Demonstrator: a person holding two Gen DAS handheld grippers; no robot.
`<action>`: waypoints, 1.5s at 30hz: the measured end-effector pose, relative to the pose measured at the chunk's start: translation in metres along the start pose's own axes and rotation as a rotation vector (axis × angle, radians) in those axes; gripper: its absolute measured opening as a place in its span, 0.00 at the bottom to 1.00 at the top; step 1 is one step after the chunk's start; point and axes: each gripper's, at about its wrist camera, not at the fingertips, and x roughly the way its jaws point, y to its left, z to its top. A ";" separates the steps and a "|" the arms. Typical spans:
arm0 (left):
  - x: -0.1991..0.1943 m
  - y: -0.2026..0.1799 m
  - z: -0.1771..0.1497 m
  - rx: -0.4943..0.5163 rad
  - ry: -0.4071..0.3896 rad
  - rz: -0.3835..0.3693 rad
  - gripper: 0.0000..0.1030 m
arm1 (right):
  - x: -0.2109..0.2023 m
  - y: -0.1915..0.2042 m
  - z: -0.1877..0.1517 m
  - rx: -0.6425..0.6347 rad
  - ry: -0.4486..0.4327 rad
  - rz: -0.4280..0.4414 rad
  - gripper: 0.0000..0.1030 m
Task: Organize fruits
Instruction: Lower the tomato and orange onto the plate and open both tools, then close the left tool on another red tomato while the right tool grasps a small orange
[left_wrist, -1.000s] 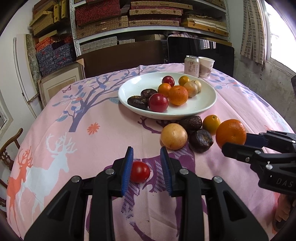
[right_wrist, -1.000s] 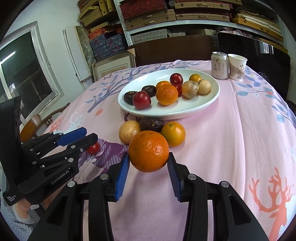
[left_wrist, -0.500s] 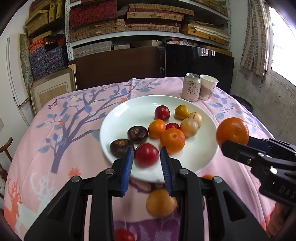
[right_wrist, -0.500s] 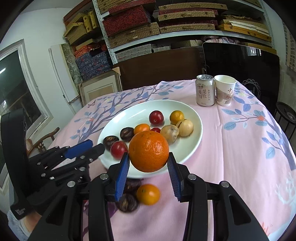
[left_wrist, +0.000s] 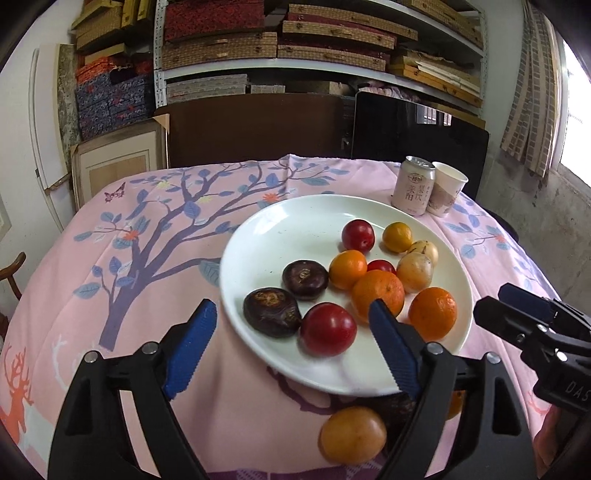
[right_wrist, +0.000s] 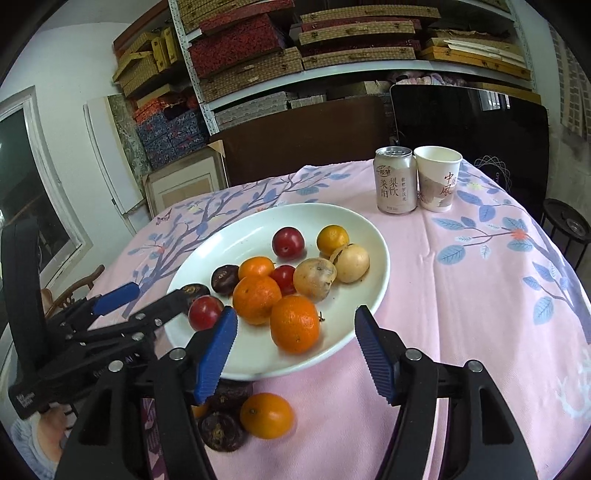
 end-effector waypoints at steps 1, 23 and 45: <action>-0.003 0.001 -0.002 -0.001 -0.002 0.004 0.82 | -0.001 0.000 -0.002 -0.002 0.001 0.000 0.65; -0.065 0.016 -0.108 0.077 0.122 0.056 0.88 | -0.018 0.004 -0.044 -0.040 0.084 0.010 0.69; -0.053 0.007 -0.106 0.066 0.171 -0.076 0.28 | 0.014 0.007 -0.055 0.022 0.196 0.127 0.36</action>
